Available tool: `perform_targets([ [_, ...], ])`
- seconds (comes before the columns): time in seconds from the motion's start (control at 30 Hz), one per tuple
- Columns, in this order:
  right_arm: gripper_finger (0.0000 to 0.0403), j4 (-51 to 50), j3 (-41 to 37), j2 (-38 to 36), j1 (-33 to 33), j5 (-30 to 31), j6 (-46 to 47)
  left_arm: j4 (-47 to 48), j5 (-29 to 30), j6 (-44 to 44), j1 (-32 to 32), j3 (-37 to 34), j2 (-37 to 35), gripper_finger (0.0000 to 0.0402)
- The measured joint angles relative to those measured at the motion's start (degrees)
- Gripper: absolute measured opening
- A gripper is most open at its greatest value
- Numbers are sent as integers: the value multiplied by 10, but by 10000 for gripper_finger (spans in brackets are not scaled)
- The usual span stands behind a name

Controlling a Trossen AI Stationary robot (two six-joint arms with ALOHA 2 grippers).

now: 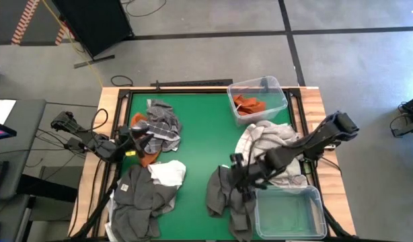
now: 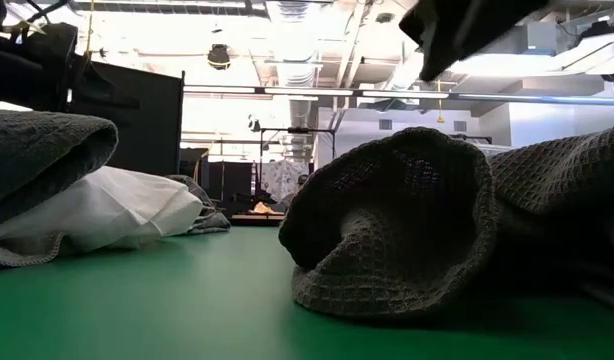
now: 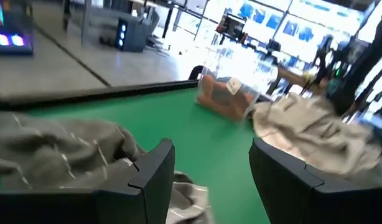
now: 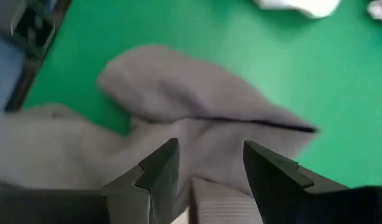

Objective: Sort towels by color in basket
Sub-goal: Put the dark gray towel into the top transparent bin

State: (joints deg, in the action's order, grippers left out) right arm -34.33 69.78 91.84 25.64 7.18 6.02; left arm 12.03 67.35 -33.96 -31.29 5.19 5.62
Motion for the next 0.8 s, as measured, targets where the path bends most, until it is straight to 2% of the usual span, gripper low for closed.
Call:
perform_targets([
  [0.17, 212, 21, 1, 60, 14, 0, -13, 0, 0, 9, 0, 0, 0, 198],
  [0.3, 236, 14, -1, 93, 13, 0, 4, -8, 7, 18, 0, 0, 0, 198],
  [0.53, 285, 16, 0, 107, 13, -22, 57, -14, 2, 42, 0, 0, 0, 198],
  [0.8, 318, 18, 1, 125, 18, -26, 77, -13, 4, 66, 0, 0, 0, 198],
])
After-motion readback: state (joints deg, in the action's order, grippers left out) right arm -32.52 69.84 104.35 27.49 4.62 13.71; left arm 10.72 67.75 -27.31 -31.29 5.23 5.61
